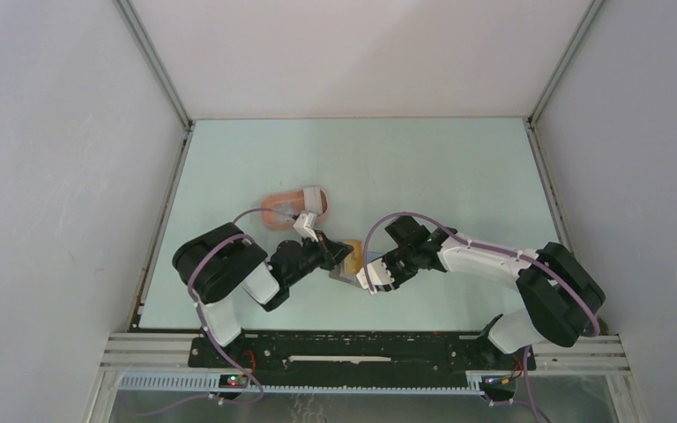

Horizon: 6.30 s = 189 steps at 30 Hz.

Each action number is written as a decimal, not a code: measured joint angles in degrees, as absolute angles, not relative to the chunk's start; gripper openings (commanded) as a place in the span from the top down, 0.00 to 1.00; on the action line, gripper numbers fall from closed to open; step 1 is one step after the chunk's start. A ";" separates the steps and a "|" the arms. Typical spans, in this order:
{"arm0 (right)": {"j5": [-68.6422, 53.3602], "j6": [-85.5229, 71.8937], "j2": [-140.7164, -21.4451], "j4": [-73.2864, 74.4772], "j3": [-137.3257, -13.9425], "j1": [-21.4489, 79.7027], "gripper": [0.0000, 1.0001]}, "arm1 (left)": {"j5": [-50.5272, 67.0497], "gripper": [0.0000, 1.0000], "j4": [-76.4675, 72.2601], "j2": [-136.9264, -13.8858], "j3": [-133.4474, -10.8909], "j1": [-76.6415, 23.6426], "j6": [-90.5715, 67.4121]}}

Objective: Put the credit cards into the card holder
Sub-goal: Insert the credit card into the card holder.

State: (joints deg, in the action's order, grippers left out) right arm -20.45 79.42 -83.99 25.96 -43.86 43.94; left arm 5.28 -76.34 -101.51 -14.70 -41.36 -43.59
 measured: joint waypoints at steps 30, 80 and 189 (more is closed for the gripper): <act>-19.77 79.42 -84.40 25.96 -43.86 44.73 0.58 | -1.58 1.00 -81.01 -106.37 -14.81 -45.54 -46.50; -17.21 79.35 -85.58 25.80 -43.88 46.63 0.59 | 4.64 1.00 -76.42 -108.27 -15.68 -45.98 -54.08; -11.73 79.70 -93.58 13.45 -49.30 60.66 0.94 | 15.57 0.62 -55.64 -103.94 -24.69 -42.39 -54.00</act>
